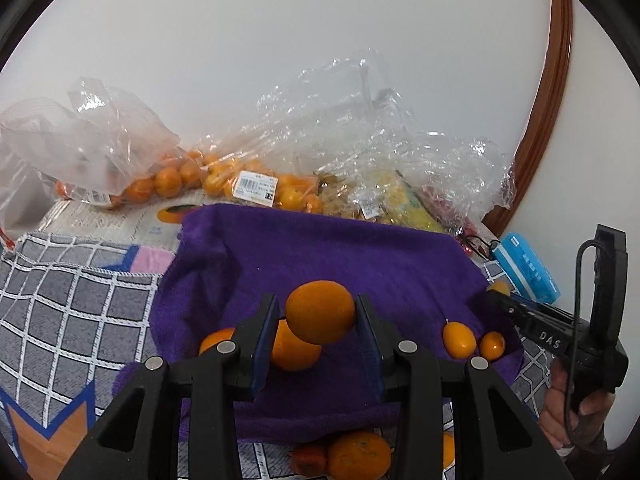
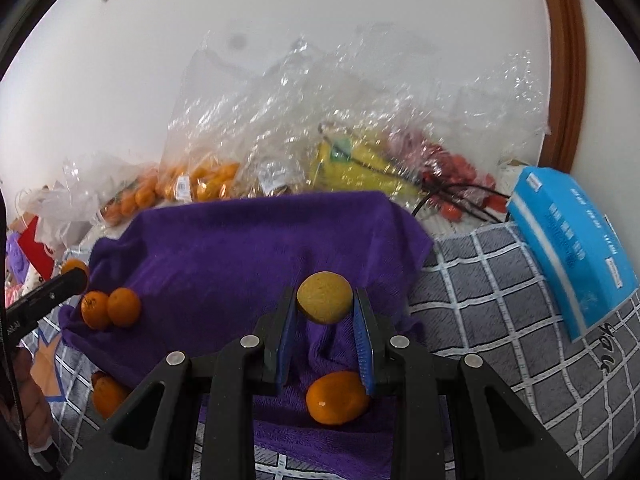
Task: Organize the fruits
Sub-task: 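Lower both fruits onto the purple towel and open both tools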
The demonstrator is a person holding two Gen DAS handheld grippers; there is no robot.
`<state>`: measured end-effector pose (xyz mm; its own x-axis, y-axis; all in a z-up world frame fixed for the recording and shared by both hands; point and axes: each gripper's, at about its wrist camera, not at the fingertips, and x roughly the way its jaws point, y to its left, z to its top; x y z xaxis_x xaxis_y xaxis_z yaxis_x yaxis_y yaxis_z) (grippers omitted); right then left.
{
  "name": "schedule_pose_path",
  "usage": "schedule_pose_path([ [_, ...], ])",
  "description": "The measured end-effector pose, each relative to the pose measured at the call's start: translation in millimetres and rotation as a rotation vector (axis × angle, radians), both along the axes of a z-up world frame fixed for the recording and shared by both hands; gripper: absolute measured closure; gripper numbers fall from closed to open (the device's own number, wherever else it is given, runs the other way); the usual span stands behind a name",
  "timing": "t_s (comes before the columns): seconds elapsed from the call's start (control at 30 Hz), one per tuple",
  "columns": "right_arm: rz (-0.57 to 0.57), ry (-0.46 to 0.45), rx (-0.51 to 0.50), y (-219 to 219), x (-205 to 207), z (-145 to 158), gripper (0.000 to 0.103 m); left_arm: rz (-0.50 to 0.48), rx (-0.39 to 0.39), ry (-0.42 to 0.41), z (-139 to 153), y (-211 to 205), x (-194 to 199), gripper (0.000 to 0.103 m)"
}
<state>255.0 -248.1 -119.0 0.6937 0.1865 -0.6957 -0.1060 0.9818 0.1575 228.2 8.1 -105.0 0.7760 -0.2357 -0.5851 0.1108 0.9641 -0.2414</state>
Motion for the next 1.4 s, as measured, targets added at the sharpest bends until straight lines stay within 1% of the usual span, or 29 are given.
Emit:
schedule_pose_path([
  [0.23,0.008,0.011,-0.02,5.9,1.0,-7.2,0.076,-0.003,0.039,0.001,-2.3,-7.0,-0.1,0.066],
  [0.4,0.004,0.037,-0.016,5.9,4.9,-13.8,0.076,-0.017,0.032,0.016,-5.4,-8.8,1.1,0.066],
  [0.47,0.005,0.045,-0.022,6.8,6.0,-16.3,0.076,-0.018,0.044,0.017,-6.7,-10.3,1.1,0.066],
  [0.6,0.01,0.056,-0.04,9.4,7.3,-20.3,0.076,0.004,0.073,0.006,-7.2,-10.5,0.8,0.066],
  [0.63,0.01,0.058,-0.043,9.8,7.4,-20.9,0.076,0.001,0.071,0.009,-7.7,-9.7,1.4,0.066],
  [0.77,0.013,0.071,-0.051,10.6,8.2,-23.8,0.076,-0.023,0.013,0.037,-9.8,-5.5,3.3,0.066],
  [0.97,0.016,0.075,-0.092,14.9,7.9,-26.8,0.076,-0.064,-0.005,0.048,-12.3,-12.2,0.6,0.066],
  [1.13,0.015,0.08,-0.099,13.3,7.5,-26.1,0.075,-0.101,-0.009,0.072,-17.5,-19.8,1.8,0.066],
  [1.23,0.007,0.074,-0.096,10.9,6.2,-23.6,0.073,-0.114,0.002,0.088,-20.8,-23.2,2.9,0.066],
  [1.3,0.002,0.068,-0.091,9.6,4.8,-21.4,0.07,-0.119,0.001,0.096,-22.6,-23.6,3.6,0.066],
  [1.4,-0.002,0.057,-0.084,9.1,3.0,-18.4,0.069,-0.124,0.008,0.117,-25.7,-25.1,5.3,0.066],
])
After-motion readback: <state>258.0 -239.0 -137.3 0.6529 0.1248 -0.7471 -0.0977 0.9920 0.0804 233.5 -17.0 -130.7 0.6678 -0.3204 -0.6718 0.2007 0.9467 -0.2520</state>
